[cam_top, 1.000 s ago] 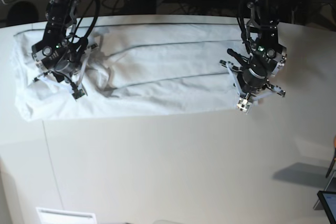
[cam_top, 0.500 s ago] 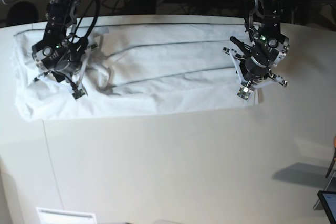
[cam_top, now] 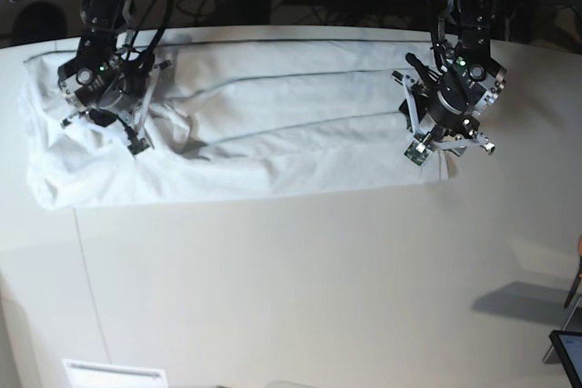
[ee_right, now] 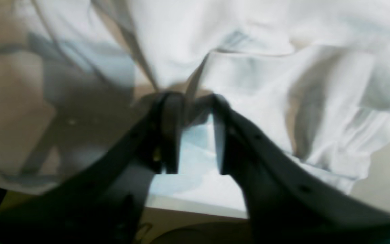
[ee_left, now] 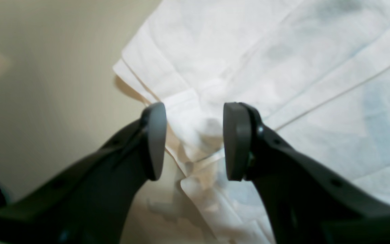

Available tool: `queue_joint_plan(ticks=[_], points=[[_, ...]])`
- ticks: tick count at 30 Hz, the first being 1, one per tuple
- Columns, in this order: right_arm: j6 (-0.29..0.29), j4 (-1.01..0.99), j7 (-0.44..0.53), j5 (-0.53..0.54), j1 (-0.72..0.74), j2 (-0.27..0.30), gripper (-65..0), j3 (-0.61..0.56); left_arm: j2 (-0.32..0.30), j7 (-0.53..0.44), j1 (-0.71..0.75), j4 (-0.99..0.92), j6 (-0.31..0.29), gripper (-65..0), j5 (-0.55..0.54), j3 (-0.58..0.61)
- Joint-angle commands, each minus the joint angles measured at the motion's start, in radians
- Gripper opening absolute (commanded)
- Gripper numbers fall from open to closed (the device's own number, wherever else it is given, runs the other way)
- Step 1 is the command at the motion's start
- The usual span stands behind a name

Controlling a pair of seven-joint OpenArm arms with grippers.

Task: Fold the T-shirt properly
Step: 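Open both grippers and raise them off the folded shirt, then move both grippers to the strip's two ends and pull them apart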

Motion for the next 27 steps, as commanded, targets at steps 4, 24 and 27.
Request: queue_joint_plan(ticks=[4,24,27], points=[[0.002,0.02,0.008,0.004,-0.009,-0.002,-34.4,0.002,0.001,-0.015,-0.013,0.027,0.0,-37.1,-0.038,-0.005],[0.002,0.062,0.038,0.091,-0.026,0.001,-38.7,0.205,0.098,-0.017,-0.087,0.024,0.002,-38.1,-0.196,-0.134],[0.002,0.062,0.04,0.091,-0.026,0.003,-38.7,0.256,0.108,-0.037,-0.088,0.024,0.002,-40.8,-0.193,-0.134]])
